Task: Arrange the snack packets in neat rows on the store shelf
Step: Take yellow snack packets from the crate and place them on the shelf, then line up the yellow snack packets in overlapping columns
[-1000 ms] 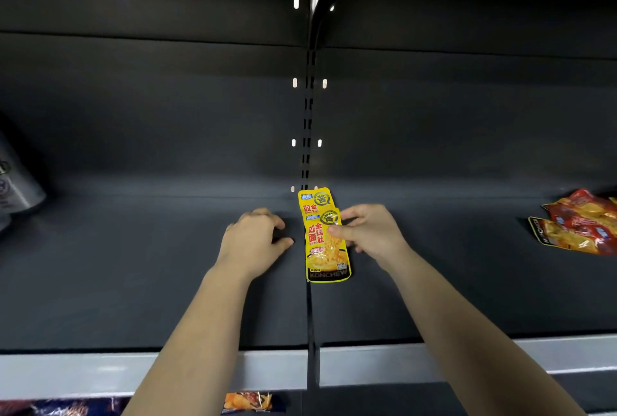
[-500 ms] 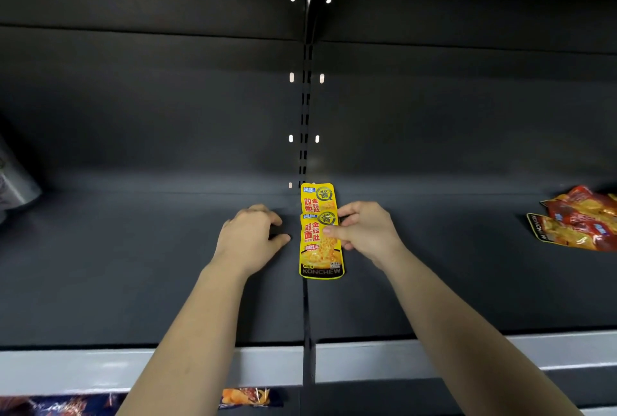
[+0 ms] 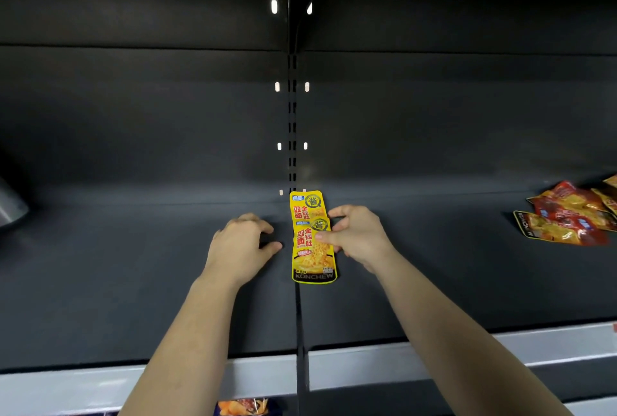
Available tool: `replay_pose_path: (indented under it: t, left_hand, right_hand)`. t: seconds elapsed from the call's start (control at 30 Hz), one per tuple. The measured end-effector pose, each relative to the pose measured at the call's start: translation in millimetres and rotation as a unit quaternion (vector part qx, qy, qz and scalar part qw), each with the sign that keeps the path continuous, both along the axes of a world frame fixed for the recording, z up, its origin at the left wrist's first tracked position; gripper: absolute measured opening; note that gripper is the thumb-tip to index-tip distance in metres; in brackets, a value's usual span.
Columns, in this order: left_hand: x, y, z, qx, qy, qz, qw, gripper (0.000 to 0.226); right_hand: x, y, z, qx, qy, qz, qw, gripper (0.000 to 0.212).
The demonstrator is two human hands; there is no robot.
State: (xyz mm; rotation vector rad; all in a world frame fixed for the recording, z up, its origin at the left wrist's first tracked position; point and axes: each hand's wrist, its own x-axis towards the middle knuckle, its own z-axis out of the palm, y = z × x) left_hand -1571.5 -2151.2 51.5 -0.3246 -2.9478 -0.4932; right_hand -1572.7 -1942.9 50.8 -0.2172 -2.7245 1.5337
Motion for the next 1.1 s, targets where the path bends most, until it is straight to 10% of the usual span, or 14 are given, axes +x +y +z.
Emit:
replay_pose_path:
  t: [0.63, 1.1]
  left_hand:
    - [8.8, 16.0, 22.5, -0.015, 0.037, 0.000, 0.999, 0.039]
    - [20.3, 214.2, 49.8, -0.080, 0.128, -0.147, 0.977, 0.042]
  right_hand:
    - [3.3, 15.7, 17.1, 0.041, 0.022, 0.026, 0.999, 0.032]
    - [34.5, 186.7, 33.6, 0.199, 0.106, 0.026, 0.974, 0.020]
